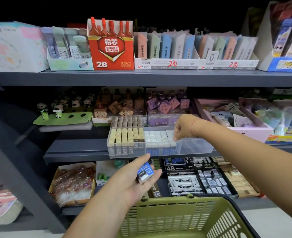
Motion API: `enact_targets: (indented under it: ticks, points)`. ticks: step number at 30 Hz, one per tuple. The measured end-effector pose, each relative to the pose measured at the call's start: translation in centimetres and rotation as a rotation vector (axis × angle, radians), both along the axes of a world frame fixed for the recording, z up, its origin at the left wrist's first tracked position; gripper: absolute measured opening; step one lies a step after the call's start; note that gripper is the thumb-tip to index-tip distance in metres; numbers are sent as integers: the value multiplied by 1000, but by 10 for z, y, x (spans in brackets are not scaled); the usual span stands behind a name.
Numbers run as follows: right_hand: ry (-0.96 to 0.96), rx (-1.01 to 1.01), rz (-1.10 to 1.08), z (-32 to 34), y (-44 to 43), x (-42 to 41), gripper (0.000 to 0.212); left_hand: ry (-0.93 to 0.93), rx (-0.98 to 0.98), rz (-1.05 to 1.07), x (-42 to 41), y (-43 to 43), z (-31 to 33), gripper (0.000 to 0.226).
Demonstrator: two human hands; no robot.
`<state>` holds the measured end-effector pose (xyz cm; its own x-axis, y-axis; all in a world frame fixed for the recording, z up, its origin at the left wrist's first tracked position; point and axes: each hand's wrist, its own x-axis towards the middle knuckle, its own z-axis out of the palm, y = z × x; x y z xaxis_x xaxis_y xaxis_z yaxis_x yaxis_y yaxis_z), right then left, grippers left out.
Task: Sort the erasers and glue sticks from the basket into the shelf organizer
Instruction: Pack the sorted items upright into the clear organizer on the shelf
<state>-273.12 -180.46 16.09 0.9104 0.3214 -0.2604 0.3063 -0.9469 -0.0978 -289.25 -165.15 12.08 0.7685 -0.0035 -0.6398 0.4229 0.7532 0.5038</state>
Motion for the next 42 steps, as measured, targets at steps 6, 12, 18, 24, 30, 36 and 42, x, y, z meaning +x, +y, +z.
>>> enact_targets:
  ticks: [6,12,18,24,30,36,42]
  points:
    - [-260,418,79,-3,-2,-37,12,-46,-54,-36,3,1,-1,20]
    - [256,755,313,-15,5,-90,30,-172,-74,-127,1,-6,5,24]
    - [190,723,321,-13,4,-97,37,-245,-146,-131,-4,-12,3,42]
    - [224,934,270,-8,5,-104,21,-184,-216,-17,2,-10,-1,43]
    - [-50,1096,-143,16,-31,-43,13,-55,-144,36,2,-6,-2,25]
    - [-100,561,-83,8,-36,2,14,-35,-105,16,3,-6,-3,24]
    - [6,480,-42,2,-25,13,11,-31,-94,19,3,-6,0,23]
